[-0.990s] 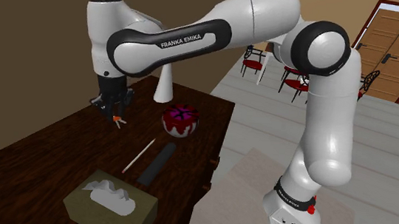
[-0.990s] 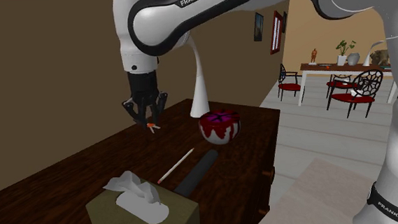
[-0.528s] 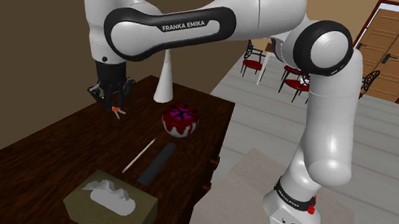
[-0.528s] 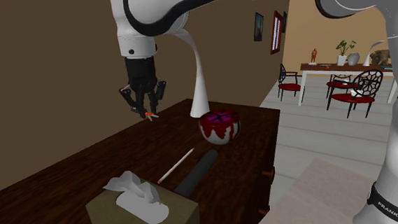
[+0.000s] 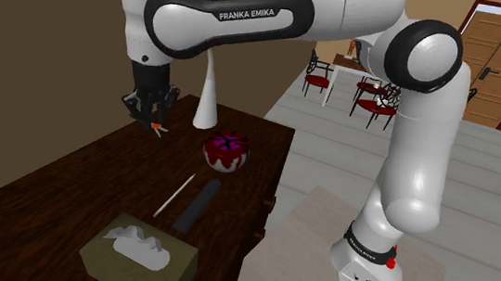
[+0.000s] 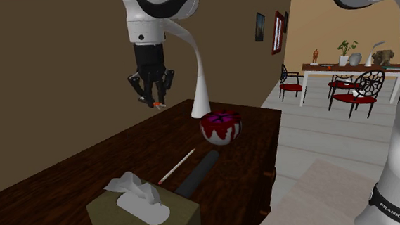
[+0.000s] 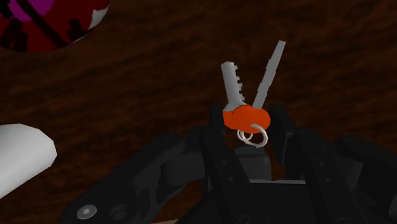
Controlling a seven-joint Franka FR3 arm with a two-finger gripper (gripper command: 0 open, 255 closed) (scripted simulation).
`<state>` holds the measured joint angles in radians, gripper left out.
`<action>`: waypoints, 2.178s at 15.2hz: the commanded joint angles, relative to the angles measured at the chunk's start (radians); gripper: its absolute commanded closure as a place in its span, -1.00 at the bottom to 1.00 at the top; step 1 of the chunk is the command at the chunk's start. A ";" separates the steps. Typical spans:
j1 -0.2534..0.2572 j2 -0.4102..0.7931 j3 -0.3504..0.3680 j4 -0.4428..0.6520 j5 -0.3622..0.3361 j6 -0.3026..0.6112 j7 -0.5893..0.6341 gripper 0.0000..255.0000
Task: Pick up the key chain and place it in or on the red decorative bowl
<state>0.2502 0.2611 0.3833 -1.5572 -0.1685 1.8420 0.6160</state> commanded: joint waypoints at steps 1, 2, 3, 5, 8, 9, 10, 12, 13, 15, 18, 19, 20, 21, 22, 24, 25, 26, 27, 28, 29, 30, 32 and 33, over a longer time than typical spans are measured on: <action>-0.035 -0.084 -0.005 -0.107 0.033 0.031 -0.035 1.00; -0.050 -0.123 -0.010 -0.154 0.048 0.044 -0.056 1.00; -0.064 -0.160 -0.016 -0.198 0.064 0.055 -0.077 1.00; -0.089 -0.233 -0.031 -0.282 0.093 0.074 -0.122 1.00; -0.117 -0.336 -0.060 -0.395 0.132 0.094 -0.191 1.00; -0.125 -0.369 -0.071 -0.430 0.143 0.098 -0.215 1.00; -0.133 -0.401 -0.084 -0.464 0.153 0.102 -0.238 1.00; -0.145 -0.463 -0.110 -0.527 0.170 0.106 -0.285 1.00; -0.151 -0.494 -0.124 -0.556 0.176 0.107 -0.309 1.00; -0.162 -0.551 -0.154 -0.612 0.186 0.107 -0.355 1.00; -0.169 -0.589 -0.175 -0.660 0.189 0.118 -0.386 1.00; -0.168 -0.587 -0.175 -0.672 0.189 0.132 -0.385 1.00; -0.168 -0.584 -0.174 -0.683 0.189 0.146 -0.384 1.00; -0.168 -0.582 -0.173 -0.695 0.188 0.159 -0.383 1.00; -0.168 -0.579 -0.173 -0.706 0.188 0.173 -0.383 1.00; -0.168 -0.573 -0.171 -0.727 0.187 0.201 -0.381 1.00; -0.168 -0.569 -0.170 -0.738 0.187 0.215 -0.380 1.00; -0.168 -0.566 -0.169 -0.748 0.186 0.229 -0.379 1.00; -0.168 -0.562 -0.169 -0.758 0.186 0.242 -0.378 1.00; -0.168 -0.558 -0.168 -0.768 0.185 0.256 -0.377 1.00; -0.168 -0.553 -0.167 -0.778 0.185 0.270 -0.376 1.00; -0.168 -0.548 -0.166 -0.787 0.184 0.285 -0.374 1.00; -0.169 -0.537 -0.164 -0.807 0.182 0.316 -0.372 1.00; -0.169 -0.537 -0.164 -0.807 0.182 0.316 -0.372 1.00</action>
<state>0.0813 -0.2782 0.2185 -2.3588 0.0135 2.1496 0.2429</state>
